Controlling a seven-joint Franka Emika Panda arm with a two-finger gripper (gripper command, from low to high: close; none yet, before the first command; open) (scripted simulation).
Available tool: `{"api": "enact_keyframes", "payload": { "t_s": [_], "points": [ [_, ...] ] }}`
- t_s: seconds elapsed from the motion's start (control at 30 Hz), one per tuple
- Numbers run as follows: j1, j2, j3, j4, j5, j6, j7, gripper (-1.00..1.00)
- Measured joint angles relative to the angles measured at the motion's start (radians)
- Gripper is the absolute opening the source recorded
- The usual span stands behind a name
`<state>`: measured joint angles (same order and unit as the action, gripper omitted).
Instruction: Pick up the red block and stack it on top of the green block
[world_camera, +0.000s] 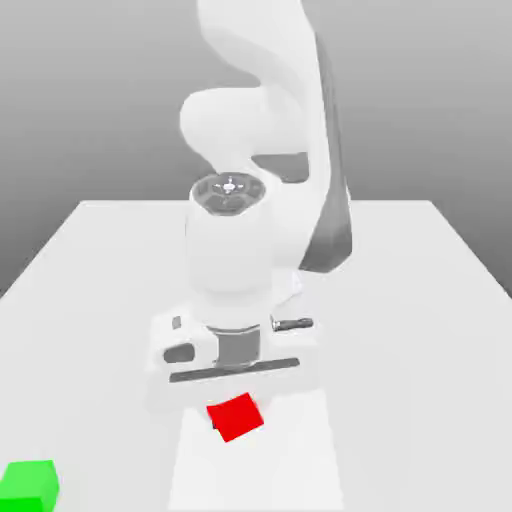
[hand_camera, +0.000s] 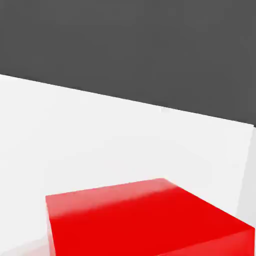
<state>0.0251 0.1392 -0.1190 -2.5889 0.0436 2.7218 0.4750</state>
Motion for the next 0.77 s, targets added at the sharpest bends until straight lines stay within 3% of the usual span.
{"api": "enact_keyframes", "payload": {
  "t_s": [0.33,0.47,0.5,0.77],
  "points": [
    [-0.244,0.147,-0.118,0.344,0.074,-0.206,-0.281,-1.00],
    [-0.290,0.272,-0.095,0.382,0.125,-0.120,-0.338,-1.00],
    [-0.296,0.293,-0.089,0.385,0.133,-0.101,-0.344,1.00],
    [-0.292,0.265,-0.095,0.384,0.118,-0.126,-0.334,1.00]
  ]
}}
